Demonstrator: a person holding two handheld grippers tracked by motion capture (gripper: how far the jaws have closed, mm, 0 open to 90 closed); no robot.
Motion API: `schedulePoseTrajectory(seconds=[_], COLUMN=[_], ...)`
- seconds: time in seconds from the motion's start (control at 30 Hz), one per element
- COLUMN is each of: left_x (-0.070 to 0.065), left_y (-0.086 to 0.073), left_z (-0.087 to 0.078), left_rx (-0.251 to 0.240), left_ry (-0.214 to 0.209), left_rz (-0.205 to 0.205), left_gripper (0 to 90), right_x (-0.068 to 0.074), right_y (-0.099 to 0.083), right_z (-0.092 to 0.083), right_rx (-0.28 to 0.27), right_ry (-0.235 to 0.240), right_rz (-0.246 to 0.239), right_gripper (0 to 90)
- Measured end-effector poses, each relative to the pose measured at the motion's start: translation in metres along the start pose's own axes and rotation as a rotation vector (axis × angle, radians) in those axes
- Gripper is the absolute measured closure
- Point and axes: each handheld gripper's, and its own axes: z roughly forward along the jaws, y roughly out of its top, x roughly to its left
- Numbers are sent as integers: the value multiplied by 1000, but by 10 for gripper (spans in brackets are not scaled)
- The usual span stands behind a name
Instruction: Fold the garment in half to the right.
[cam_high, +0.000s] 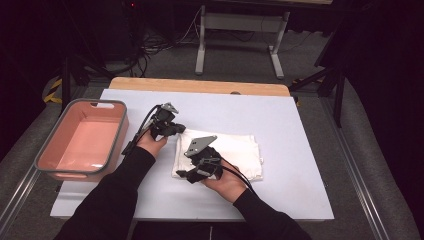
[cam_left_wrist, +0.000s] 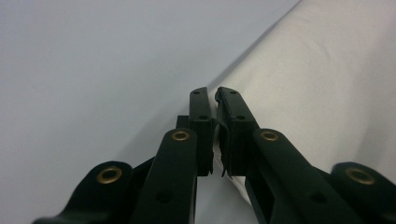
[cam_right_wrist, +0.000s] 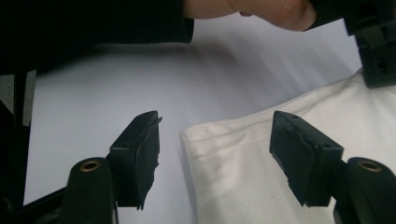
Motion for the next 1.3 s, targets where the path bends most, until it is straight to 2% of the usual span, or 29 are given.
schedulePoseTrajectory(seconds=[0.23, 0.6, 0.87, 1.0, 1.07, 1.23, 1.27, 1.3], left_x=[0, 2, 1, 1, 1, 1, 1, 1], left_y=[-1, -1, -1, -1, -1, -1, -1, -1], left_z=[1, 0, 0, 0, 0, 0, 0, 0], left_rx=[-3, -7, 0, -5, 3, 0, 3, 3], left_ry=[-5, -14, -14, -16, -17, -18, -15, -15], left_rz=[-7, -5, -7, -9, -9, -9, -9, -9], left_gripper=[844, 842, 842, 842, 842, 842, 842, 842], right_x=[4, 0, 0, 2, 5, 11, 11, 11], right_y=[0, -7, -9, -9, -10, -10, -10, -10], right_z=[17, 34, 45, 48, 50, 52, 51, 51], right_rx=[44, 90, 128, 128, 124, 118, 119, 119], right_ry=[16, 41, 63, 59, 44, 5, -10, -10], right_rz=[10, 35, 30, 26, -8, -49, -44, -44], right_gripper=[357, 367, 394, 403, 441, 522, 634, 634])
